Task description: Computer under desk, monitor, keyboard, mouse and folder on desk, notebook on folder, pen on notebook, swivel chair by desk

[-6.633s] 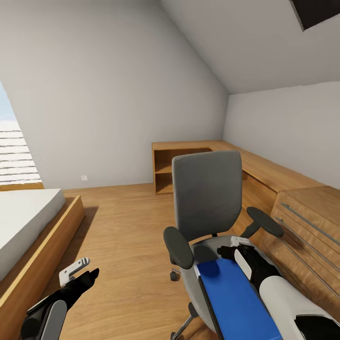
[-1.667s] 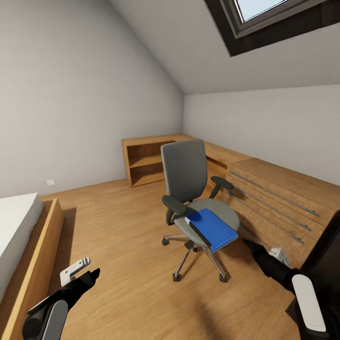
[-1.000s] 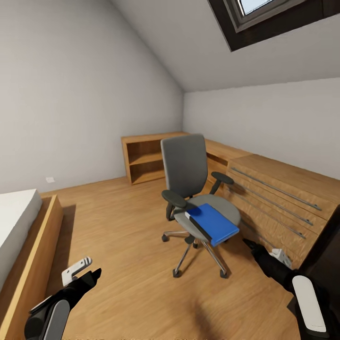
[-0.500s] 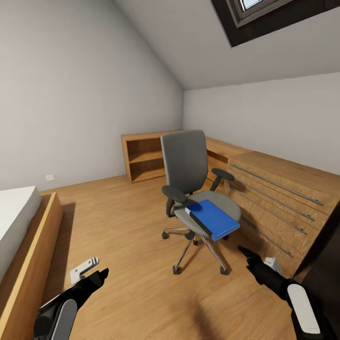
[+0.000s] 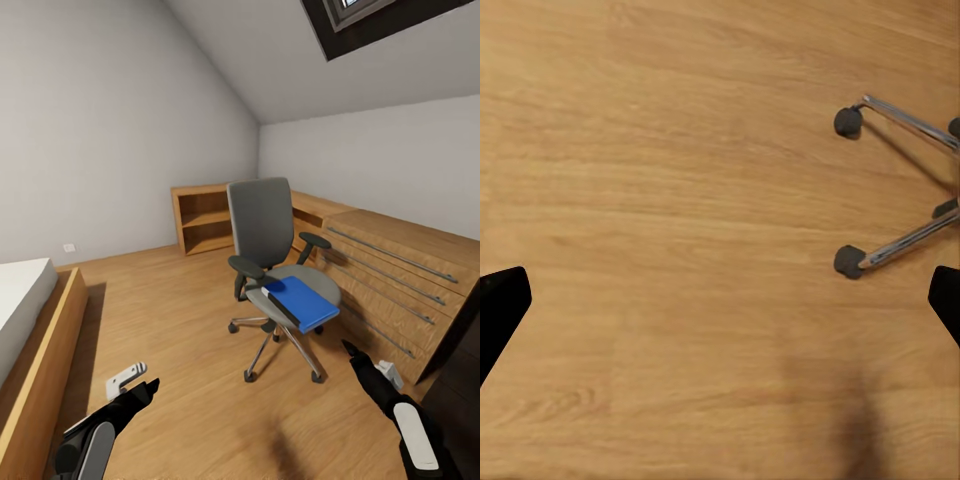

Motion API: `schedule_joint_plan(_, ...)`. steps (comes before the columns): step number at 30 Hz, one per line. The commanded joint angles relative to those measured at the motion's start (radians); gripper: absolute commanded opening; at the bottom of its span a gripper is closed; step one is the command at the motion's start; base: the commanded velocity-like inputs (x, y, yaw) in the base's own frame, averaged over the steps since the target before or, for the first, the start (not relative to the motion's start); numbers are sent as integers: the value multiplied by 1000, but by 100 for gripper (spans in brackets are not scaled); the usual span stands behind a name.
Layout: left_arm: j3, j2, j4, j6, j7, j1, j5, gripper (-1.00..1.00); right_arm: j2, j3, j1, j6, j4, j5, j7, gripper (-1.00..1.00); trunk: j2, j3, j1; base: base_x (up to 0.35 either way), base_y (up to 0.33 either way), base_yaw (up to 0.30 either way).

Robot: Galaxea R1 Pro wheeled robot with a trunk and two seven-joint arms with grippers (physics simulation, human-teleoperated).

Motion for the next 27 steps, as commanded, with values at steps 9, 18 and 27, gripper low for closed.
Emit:
schedule_joint_plan(9, -8, -1, 0, 4, 9, -1, 11, 100, 81, 11, -1, -59, 2, -200, -7, 100, -64, -29, 34, 0, 0, 0)
schedule_joint_plan(18, -11, -1, 0, 4, 9, -1, 1, 100, 80, 9, -1, -32, 22, -297, -8, 100, -127, -57, 69, 0, 0, 0)
schedule_joint_plan(27, -31, -1, 1, 4, 6, -1, -6, 100, 86, 12, -1, -18, 22, -315, -24, 100, -190, -86, 103, 0, 0, 0)
